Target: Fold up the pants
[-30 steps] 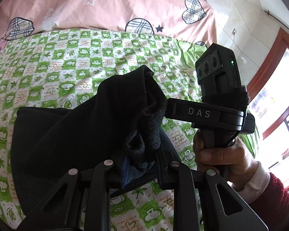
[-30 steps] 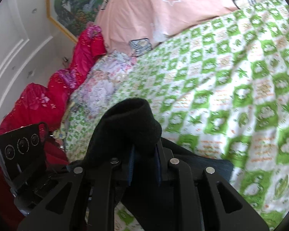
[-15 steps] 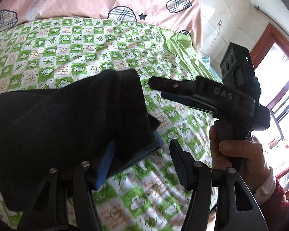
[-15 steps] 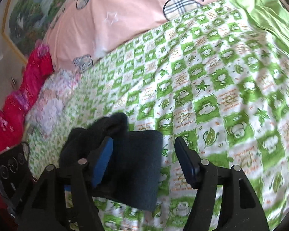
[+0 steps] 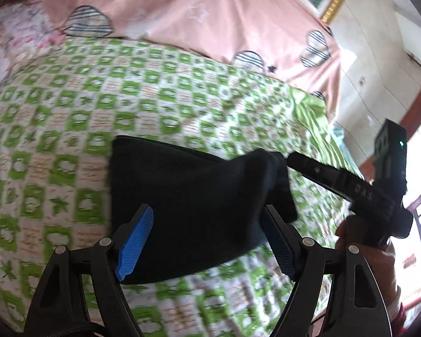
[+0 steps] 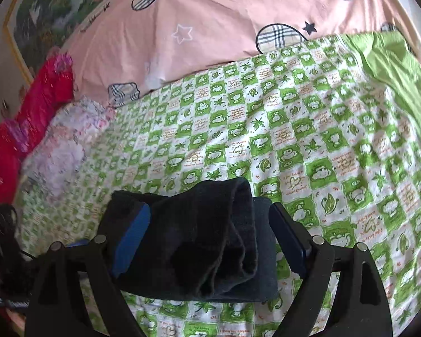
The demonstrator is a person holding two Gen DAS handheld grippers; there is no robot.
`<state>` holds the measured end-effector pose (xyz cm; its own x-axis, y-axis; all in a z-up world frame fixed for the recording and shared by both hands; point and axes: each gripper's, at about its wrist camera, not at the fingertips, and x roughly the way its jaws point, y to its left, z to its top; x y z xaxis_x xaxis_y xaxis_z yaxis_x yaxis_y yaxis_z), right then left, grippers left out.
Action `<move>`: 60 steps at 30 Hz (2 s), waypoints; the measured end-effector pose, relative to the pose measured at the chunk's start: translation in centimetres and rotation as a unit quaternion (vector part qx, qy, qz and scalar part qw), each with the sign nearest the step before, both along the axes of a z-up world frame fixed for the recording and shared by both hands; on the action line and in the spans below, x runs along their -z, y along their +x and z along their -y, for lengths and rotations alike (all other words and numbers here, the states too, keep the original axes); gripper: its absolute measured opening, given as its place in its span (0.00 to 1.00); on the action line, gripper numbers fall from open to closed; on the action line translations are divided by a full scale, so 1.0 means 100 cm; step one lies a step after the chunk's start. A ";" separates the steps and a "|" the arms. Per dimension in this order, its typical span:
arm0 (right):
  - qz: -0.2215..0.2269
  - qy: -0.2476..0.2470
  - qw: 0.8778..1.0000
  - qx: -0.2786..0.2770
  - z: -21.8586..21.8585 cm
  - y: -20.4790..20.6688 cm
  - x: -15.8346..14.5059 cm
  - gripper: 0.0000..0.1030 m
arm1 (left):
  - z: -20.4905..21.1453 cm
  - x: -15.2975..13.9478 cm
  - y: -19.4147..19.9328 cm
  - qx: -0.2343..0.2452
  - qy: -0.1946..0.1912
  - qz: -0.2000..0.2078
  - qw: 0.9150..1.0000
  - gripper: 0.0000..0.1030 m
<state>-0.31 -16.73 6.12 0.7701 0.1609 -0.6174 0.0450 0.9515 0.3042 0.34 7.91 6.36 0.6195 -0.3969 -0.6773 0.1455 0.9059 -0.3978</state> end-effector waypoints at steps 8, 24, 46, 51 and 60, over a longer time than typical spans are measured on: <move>-0.063 -0.071 0.995 0.009 -0.007 0.012 0.036 0.84 | -0.044 0.021 0.023 -0.061 -0.001 -0.034 0.998 0.77; -0.081 -0.015 0.996 0.019 0.039 0.007 0.069 0.84 | -0.030 0.057 0.102 -0.065 0.056 -0.074 0.994 0.79; -0.080 0.119 0.988 -0.060 0.058 -0.011 0.086 0.60 | -0.049 0.069 0.052 -0.044 -0.026 -0.108 0.993 0.78; -0.087 0.117 0.988 -0.060 0.052 -0.003 0.088 0.60 | -0.044 0.074 0.057 -0.042 -0.018 -0.100 0.994 0.76; -0.061 0.126 0.988 -0.070 0.047 -0.009 0.082 0.50 | -0.036 0.067 0.050 -0.026 -0.047 -0.080 0.995 0.39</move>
<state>-1.24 -21.38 -2.09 0.6518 0.4207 -0.6310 -0.0299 0.8456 0.5329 5.32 11.51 -0.37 0.5283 -0.4339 -0.7298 0.0271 0.8677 -0.4963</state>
